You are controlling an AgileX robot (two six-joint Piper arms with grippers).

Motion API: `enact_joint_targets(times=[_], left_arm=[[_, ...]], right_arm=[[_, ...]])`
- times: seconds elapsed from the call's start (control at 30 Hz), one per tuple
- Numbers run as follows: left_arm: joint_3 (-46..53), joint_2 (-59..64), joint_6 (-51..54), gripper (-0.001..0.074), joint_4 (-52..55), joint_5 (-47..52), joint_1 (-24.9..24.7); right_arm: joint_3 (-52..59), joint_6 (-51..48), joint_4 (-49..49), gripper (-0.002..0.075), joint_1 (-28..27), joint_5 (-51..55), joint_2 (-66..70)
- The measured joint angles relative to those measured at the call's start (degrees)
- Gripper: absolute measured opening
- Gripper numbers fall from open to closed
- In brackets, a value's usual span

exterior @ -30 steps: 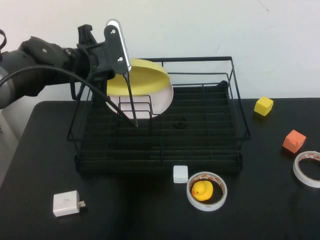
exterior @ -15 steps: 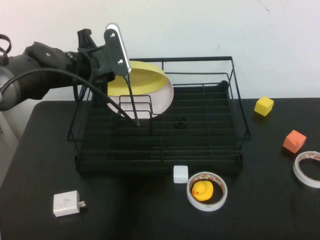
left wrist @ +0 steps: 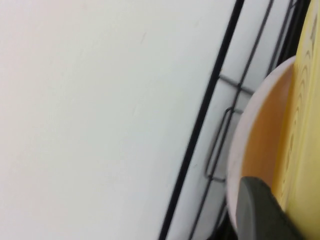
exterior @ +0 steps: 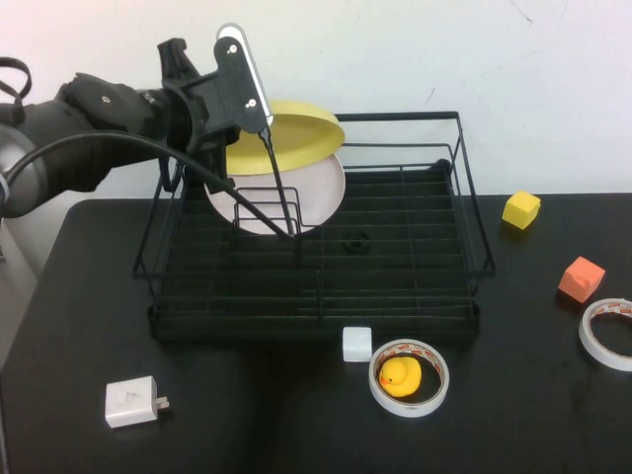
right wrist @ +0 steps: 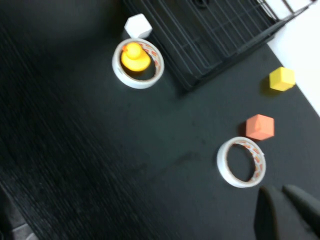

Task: Place plate on rack
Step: Place the plate on the rack

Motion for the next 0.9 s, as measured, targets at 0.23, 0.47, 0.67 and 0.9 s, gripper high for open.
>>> enact_joint_targets(times=[0.23, 0.47, 0.67, 0.9], left_arm=[[0.0, 0.0, -1.2, 0.0102, -0.9, 3.5, 0.0], [0.0, 1.6, -1.2, 0.0102, -1.0, 3.7, 0.0], [0.0, 2.3, -1.2, 0.0102, -0.6, 3.7, 0.0], [0.0, 3.5, -2.8, 0.0102, -0.7, 1.5, -0.1]], right_arm=[[0.0, 0.0, -0.8, -0.0001, 0.0, 0.0, 0.0], [0.0, 0.7, -0.8, -0.0001, 0.0, 0.0, 0.0], [0.0, 1.0, -0.8, -0.0001, 0.0, 0.0, 0.0], [0.0, 1.1, -0.8, -0.0002, 0.0, 0.0, 0.0]])
